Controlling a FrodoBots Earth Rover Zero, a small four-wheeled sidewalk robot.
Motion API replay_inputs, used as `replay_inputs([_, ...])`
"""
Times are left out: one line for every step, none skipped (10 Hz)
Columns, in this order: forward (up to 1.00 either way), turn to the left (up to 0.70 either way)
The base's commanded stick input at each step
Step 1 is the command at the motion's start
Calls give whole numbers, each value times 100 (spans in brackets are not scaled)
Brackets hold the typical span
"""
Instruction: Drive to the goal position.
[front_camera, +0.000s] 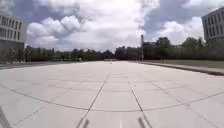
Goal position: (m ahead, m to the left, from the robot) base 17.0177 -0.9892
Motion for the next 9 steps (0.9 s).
replay_inputs([11, 0])
replay_inputs([17, 0])
replay_inputs([23, 0])
replay_inputs([29, 0])
replay_inputs([35, 0])
replay_inputs([41, 0])
replay_inputs([47, 0])
replay_inputs([54, 0])
replay_inputs([60, 0])
